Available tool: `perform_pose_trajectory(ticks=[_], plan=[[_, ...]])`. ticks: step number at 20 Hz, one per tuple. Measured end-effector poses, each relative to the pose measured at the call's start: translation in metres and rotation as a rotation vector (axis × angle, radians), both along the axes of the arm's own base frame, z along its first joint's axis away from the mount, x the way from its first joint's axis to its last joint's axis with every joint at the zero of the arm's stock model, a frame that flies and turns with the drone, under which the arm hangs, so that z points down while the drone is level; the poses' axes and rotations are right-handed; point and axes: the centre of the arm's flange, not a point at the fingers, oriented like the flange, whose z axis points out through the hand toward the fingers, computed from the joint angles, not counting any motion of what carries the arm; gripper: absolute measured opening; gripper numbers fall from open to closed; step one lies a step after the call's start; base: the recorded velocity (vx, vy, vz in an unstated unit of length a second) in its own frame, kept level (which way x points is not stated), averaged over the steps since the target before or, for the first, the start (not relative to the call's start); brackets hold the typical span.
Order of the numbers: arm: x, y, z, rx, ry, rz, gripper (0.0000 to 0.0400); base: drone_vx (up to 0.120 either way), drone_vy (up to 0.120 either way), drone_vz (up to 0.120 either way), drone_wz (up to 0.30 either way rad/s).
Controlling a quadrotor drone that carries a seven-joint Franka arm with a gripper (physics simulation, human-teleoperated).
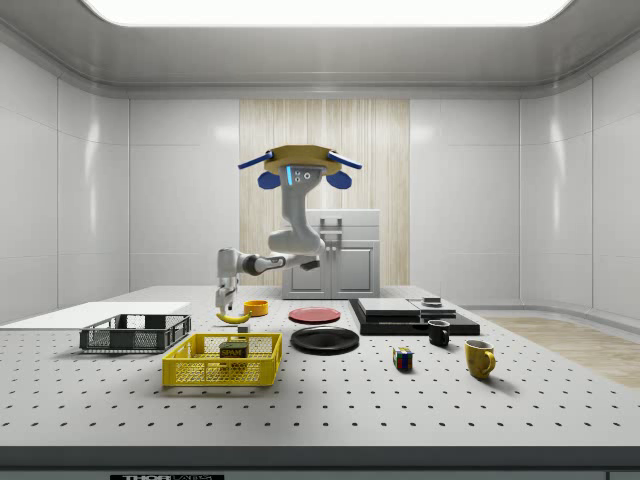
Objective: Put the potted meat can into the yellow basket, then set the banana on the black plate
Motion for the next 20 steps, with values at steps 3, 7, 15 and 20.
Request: perform_pose_trajectory(ticks=[3, 7, 15, 20], plan=[[0.0, 0.0, 0.0, 0.0, 0.0, 0.0, 0.04, 0.0, -0.12, 0.0, 0.0], [0.0, 0.0, 0.0, 0.0, 0.0, 0.0, 0.04, 0.0, -0.12, 0.0, 0.0], [0.0, 0.0, 0.0, 0.0, 0.0, 0.0, 0.04, 0.0, -0.12, -0.04, 0.0], [0.0, 0.0, 0.0, 0.0, 0.0, 0.0, 0.04, 0.0, -0.12, -0.088, 0.0]])
